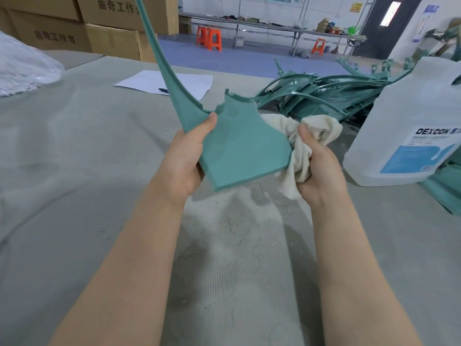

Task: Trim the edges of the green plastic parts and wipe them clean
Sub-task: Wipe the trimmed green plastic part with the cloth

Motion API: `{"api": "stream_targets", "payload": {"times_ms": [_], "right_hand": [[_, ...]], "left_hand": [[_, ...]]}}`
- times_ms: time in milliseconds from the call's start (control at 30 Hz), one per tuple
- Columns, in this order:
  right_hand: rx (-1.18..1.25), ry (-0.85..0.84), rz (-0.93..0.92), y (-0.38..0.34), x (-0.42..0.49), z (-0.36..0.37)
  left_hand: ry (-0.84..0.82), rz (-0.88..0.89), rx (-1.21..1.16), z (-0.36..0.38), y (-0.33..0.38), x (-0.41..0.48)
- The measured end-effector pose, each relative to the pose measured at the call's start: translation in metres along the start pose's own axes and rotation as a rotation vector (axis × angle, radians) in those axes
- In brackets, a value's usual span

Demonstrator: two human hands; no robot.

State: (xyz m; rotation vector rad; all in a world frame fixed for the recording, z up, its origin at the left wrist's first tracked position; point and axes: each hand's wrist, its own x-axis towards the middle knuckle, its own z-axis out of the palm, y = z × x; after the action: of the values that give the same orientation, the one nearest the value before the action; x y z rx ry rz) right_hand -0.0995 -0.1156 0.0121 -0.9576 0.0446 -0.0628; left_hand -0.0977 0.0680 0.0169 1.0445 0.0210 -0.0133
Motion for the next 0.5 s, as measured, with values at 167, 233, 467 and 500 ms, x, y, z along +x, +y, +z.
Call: {"api": "stream_targets", "payload": {"times_ms": [167, 233, 467, 500], "right_hand": [[-0.507, -0.122, -0.046, 0.010, -0.002, 0.001], [-0.764, -0.036, -0.172, 0.015, 0.001, 0.004], [-0.703, 0.113, -0.226, 0.024, 0.004, 0.009], [-0.681, 0.067, -0.202, 0.024, 0.003, 0.009]], "left_hand": [[0.072, -0.001, 0.061, -0.006, 0.001, 0.000], [0.080, 0.005, 0.076, -0.007, 0.002, 0.000], [0.048, -0.015, 0.078, -0.004, 0.001, -0.001], [0.061, -0.009, 0.077, -0.005, 0.002, -0.001]]}}
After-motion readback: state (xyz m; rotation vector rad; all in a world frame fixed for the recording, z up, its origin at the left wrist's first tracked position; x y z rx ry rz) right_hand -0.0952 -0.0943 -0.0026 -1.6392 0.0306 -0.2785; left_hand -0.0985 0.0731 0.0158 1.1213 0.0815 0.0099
